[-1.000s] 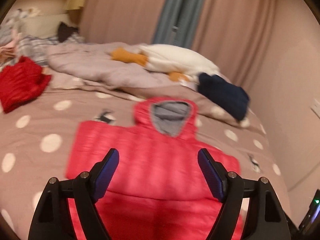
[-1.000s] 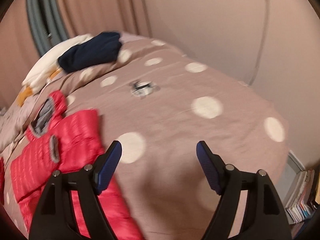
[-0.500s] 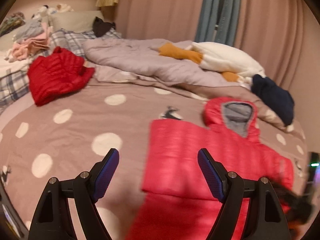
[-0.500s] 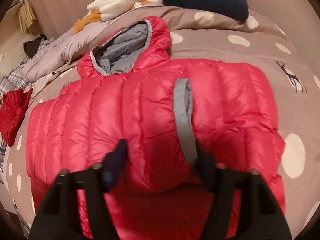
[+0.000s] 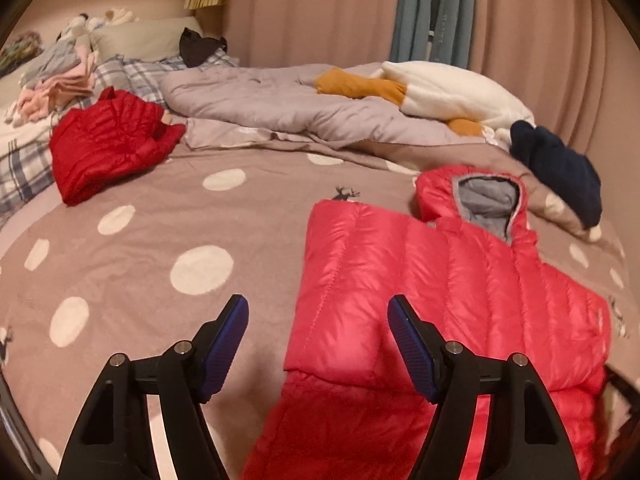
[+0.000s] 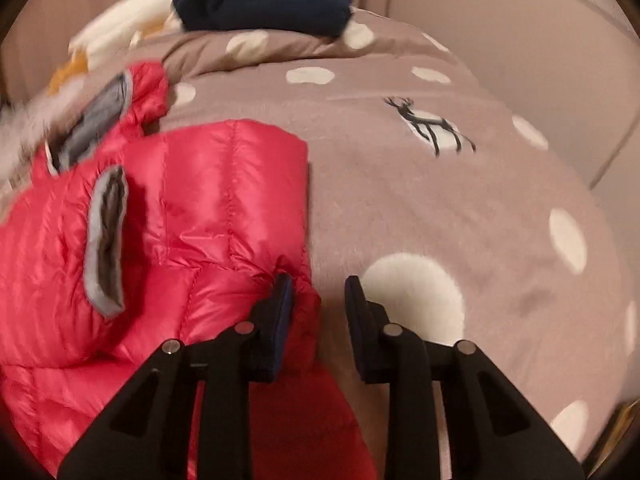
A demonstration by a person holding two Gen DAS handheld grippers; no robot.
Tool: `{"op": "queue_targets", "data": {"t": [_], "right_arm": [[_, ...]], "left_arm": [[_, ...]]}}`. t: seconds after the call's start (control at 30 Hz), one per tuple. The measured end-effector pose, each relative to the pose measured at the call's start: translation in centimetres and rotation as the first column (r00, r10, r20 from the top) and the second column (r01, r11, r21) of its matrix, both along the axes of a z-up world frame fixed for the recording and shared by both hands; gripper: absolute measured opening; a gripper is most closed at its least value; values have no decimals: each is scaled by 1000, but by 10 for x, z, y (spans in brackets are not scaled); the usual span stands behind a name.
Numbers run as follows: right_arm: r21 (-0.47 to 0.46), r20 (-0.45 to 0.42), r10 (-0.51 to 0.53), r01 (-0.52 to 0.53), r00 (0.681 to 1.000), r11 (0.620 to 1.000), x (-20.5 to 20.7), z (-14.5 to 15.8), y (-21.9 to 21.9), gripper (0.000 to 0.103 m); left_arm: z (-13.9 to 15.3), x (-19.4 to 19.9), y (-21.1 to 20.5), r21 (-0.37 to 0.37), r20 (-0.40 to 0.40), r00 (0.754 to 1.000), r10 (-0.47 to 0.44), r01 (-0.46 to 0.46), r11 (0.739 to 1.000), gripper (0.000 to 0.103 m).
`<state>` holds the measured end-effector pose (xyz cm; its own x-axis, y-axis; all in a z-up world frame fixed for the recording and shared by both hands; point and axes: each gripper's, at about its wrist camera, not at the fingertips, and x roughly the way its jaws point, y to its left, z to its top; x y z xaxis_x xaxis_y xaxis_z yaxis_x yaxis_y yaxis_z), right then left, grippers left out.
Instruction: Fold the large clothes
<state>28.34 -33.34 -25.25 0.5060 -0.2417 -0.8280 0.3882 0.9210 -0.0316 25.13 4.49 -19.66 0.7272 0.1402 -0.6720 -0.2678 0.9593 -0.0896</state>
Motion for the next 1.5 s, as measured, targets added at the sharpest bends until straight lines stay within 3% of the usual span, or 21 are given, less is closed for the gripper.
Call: {"op": "queue_targets", "data": {"t": [0.07, 0.13, 0.17, 0.2, 0.23, 0.27, 0.33, 0.37, 0.4, 0.43, 0.5, 0.63, 0.7, 0.77, 0.87, 0.97, 1.07, 1.2, 1.5], "right_arm": [[1, 20, 20, -20, 1000, 1000, 3, 18, 4, 32], [17, 105, 66, -69, 992, 997, 0, 45, 16, 37], [26, 143, 82, -86, 986, 996, 1, 55, 22, 56], [44, 183, 99, -109, 978, 993, -3, 63, 30, 88], [79, 226, 128, -149, 966, 986, -3, 69, 40, 100], [102, 250, 157, -187, 955, 977, -5, 69, 50, 100], [145, 232, 243, -280, 942, 949, 4, 55, 67, 90], [162, 174, 279, -307, 944, 938, 11, 37, 78, 68], [183, 99, 304, -317, 948, 931, 20, 16, 85, 35], [202, 53, 309, -313, 950, 928, 25, 1, 87, 30], [233, 105, 264, -282, 959, 931, 20, -4, 75, 16], [122, 141, 167, -185, 976, 975, 12, 23, 44, 14], [95, 137, 145, -159, 980, 983, 12, 26, 27, 15], [88, 128, 146, -158, 981, 984, 5, 13, 27, 21], [-22, 125, 173, -172, 977, 985, 3, -11, 43, 31], [-97, 103, 182, -173, 978, 980, 7, -19, 53, 33], [-55, 109, 179, -174, 978, 983, 7, -21, 42, 34], [66, 151, 156, -167, 976, 984, 6, -25, 24, 36], [73, 158, 155, -168, 975, 983, 4, -27, 29, 38]], "left_arm": [[6, -1, 2, -5, 30, 1000, 11, -10, 1000, 71], [10, 0, 4, -20, 57, 998, 16, -15, 1000, 71], [11, 2, 5, -19, 59, 998, 23, -22, 1000, 71], [9, 3, 6, -17, 53, 998, 37, -36, 999, 71], [6, 5, 7, -21, 44, 998, 50, -49, 999, 71], [2, 7, 9, -36, 30, 998, 54, -53, 998, 71], [-4, 9, 12, -71, 7, 998, 56, -55, 996, 71], [-7, 8, 14, -85, -1, 998, 67, -67, 994, 71], [-7, 8, 15, -88, -4, 997, 74, -74, 993, 71], [-7, 7, 16, -85, -3, 997, 76, -76, 994, 71], [-2, 7, 17, -67, 11, 998, 69, -68, 995, 71], [3, 10, 8, -53, 56, 998, 25, -22, 998, 71], [-5, 16, -2, -67, 41, 999, 0, 2, 998, 70], [-25, 24, -20, -40, 12, 999, -32, 32, 999, 68], [-58, 35, -40, 21, -54, 996, -74, 76, 997, 68], [-71, 44, -35, -39, -84, 993, -82, 79, 996, 68], [-74, 44, -30, -76, -78, 993, -85, 80, 994, 69], [-76, 45, -30, -78, -86, 993, -75, 69, 995, 73], [-76, 45, -28, -73, -92, 994, -60, 53, 996, 78]]}}
